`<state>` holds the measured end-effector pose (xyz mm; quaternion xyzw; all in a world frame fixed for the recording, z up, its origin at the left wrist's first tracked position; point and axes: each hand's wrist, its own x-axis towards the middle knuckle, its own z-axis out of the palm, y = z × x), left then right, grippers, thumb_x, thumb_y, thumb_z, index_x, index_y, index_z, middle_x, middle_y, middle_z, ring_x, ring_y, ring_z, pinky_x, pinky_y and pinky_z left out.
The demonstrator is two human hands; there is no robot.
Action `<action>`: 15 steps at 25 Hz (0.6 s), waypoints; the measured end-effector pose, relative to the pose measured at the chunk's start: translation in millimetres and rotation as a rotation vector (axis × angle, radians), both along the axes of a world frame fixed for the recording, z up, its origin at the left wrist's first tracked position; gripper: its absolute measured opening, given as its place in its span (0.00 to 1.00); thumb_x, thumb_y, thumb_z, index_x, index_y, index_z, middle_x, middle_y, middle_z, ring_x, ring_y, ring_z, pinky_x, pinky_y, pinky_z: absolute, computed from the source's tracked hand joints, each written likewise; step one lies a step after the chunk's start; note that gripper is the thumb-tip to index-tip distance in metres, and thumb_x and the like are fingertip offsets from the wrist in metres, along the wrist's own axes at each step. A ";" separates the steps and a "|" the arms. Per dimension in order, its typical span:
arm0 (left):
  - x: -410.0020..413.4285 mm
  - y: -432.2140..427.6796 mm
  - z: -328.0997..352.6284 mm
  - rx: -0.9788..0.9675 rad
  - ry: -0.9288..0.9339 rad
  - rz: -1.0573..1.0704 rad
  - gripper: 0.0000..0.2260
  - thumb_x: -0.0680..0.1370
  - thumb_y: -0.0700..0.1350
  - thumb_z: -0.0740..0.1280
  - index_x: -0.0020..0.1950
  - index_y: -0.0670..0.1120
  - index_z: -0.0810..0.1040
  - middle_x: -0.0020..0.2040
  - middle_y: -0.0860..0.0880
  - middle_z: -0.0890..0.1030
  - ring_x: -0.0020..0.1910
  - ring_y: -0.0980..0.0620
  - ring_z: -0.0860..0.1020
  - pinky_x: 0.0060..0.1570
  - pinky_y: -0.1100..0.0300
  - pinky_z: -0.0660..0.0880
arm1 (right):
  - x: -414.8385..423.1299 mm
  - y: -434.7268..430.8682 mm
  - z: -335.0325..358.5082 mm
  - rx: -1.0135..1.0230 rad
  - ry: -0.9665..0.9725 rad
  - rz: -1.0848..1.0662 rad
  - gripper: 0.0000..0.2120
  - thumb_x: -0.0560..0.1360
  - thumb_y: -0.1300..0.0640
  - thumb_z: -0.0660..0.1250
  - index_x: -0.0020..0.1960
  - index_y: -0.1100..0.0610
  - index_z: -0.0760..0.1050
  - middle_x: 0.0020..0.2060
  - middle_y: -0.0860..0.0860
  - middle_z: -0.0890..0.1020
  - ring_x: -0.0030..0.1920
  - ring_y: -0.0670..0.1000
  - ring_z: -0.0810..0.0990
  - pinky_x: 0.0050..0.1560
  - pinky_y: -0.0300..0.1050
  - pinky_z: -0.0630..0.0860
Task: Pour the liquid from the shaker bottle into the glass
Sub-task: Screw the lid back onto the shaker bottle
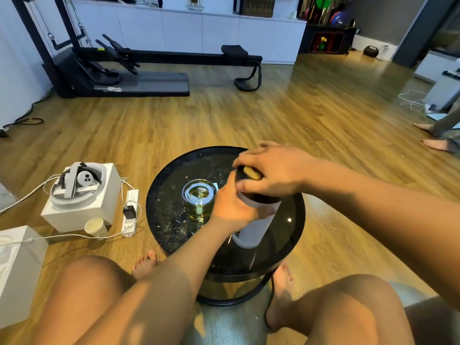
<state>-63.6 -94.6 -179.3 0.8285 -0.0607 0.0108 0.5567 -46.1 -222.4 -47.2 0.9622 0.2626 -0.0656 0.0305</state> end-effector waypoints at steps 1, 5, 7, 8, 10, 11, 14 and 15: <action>0.0 -2.3 -0.1 0.011 0.010 0.002 0.47 0.51 0.66 0.80 0.66 0.61 0.64 0.54 0.62 0.77 0.56 0.58 0.78 0.49 0.64 0.76 | 1.8 4.0 2.0 -0.018 -0.002 -0.146 0.38 0.69 0.25 0.44 0.68 0.44 0.68 0.66 0.52 0.75 0.63 0.60 0.73 0.58 0.57 0.71; -0.7 -7.7 0.8 0.074 0.048 0.037 0.50 0.51 0.67 0.77 0.68 0.60 0.61 0.50 0.63 0.72 0.55 0.56 0.76 0.50 0.59 0.76 | 3.9 21.1 7.6 -0.126 0.087 -0.307 0.32 0.70 0.30 0.52 0.67 0.47 0.69 0.51 0.55 0.77 0.46 0.58 0.74 0.39 0.50 0.69; -0.3 -4.4 -0.9 0.041 0.045 0.031 0.47 0.50 0.67 0.78 0.65 0.62 0.62 0.52 0.62 0.75 0.55 0.57 0.76 0.51 0.58 0.77 | 1.7 16.0 21.2 0.061 0.219 -0.162 0.29 0.68 0.41 0.63 0.69 0.43 0.67 0.56 0.51 0.78 0.54 0.56 0.77 0.49 0.52 0.75; -0.1 -3.3 -1.7 0.018 0.046 0.022 0.45 0.50 0.66 0.79 0.62 0.63 0.64 0.54 0.61 0.77 0.56 0.57 0.77 0.52 0.59 0.78 | 1.4 11.8 28.0 0.191 0.274 -0.106 0.30 0.67 0.46 0.67 0.69 0.42 0.66 0.60 0.49 0.77 0.58 0.54 0.76 0.56 0.53 0.75; -0.9 -1.8 -3.1 -0.037 0.046 0.009 0.41 0.50 0.65 0.80 0.58 0.65 0.65 0.55 0.62 0.78 0.57 0.59 0.78 0.50 0.67 0.75 | 3.0 6.0 31.3 0.275 0.252 -0.107 0.36 0.67 0.41 0.71 0.72 0.42 0.63 0.65 0.49 0.75 0.64 0.55 0.74 0.62 0.53 0.72; -1.2 -2.0 -4.0 -0.062 0.040 0.009 0.40 0.51 0.64 0.80 0.58 0.66 0.66 0.53 0.63 0.78 0.55 0.62 0.78 0.47 0.71 0.72 | 4.4 6.1 29.6 0.159 0.198 -0.138 0.43 0.64 0.32 0.69 0.75 0.43 0.59 0.67 0.51 0.74 0.66 0.57 0.73 0.63 0.54 0.72; -2.1 -2.0 -5.1 -0.057 0.069 -0.014 0.45 0.52 0.62 0.82 0.62 0.63 0.63 0.52 0.64 0.77 0.52 0.68 0.75 0.46 0.74 0.70 | 5.4 6.4 18.4 -0.063 0.187 -0.167 0.53 0.57 0.26 0.69 0.76 0.44 0.57 0.66 0.51 0.76 0.63 0.58 0.75 0.60 0.53 0.73; -1.4 -2.1 -4.6 -0.052 0.071 -0.011 0.45 0.51 0.62 0.83 0.63 0.63 0.64 0.54 0.63 0.78 0.55 0.65 0.77 0.48 0.70 0.73 | 5.7 6.0 21.1 -0.022 0.206 -0.133 0.51 0.57 0.29 0.72 0.74 0.43 0.60 0.63 0.49 0.77 0.61 0.56 0.76 0.59 0.53 0.74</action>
